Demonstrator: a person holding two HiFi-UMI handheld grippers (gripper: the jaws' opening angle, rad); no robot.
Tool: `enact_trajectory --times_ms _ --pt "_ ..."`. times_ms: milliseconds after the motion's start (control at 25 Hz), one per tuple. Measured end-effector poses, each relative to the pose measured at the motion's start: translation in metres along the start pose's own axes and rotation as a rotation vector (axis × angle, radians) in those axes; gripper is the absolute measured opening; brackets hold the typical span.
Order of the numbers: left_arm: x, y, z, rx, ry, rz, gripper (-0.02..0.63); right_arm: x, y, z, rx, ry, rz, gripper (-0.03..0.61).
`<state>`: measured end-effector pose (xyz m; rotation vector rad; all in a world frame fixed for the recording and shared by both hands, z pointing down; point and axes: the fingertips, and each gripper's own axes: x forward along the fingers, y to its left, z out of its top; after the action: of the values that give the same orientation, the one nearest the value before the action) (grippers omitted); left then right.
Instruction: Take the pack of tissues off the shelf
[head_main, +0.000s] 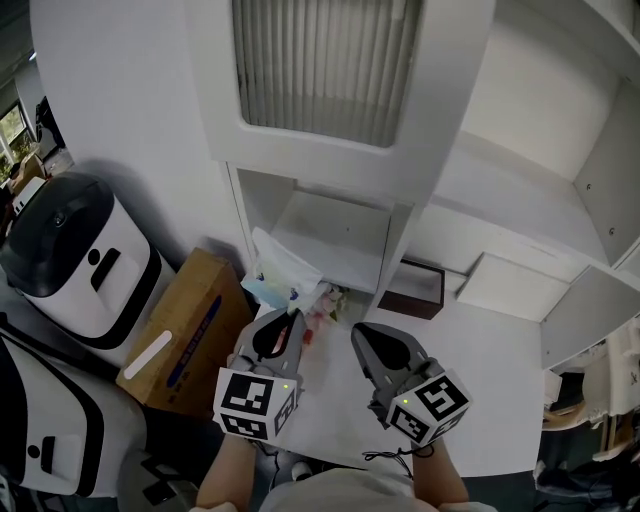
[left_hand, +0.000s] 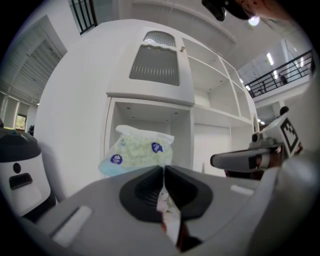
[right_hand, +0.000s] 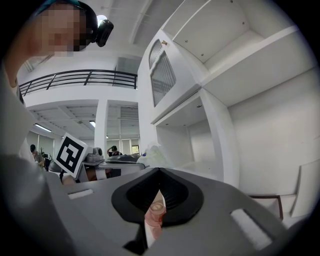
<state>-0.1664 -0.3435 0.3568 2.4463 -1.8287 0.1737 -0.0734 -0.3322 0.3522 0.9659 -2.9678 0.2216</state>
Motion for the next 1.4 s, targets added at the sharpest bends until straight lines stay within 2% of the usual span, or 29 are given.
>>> enact_trajectory --times_ms 760,1160,1400 --pt "-0.057 0.005 -0.006 -0.013 -0.009 -0.007 0.008 0.0 0.056 0.004 -0.027 -0.011 0.021 0.002" --pt "-0.101 -0.006 -0.015 -0.006 -0.014 -0.036 0.008 -0.024 0.091 -0.003 -0.024 -0.022 -0.015 0.002" --pt "-0.134 -0.018 -0.037 -0.016 0.005 -0.059 0.008 -0.046 0.118 -0.023 -0.01 -0.013 -0.041 0.002"
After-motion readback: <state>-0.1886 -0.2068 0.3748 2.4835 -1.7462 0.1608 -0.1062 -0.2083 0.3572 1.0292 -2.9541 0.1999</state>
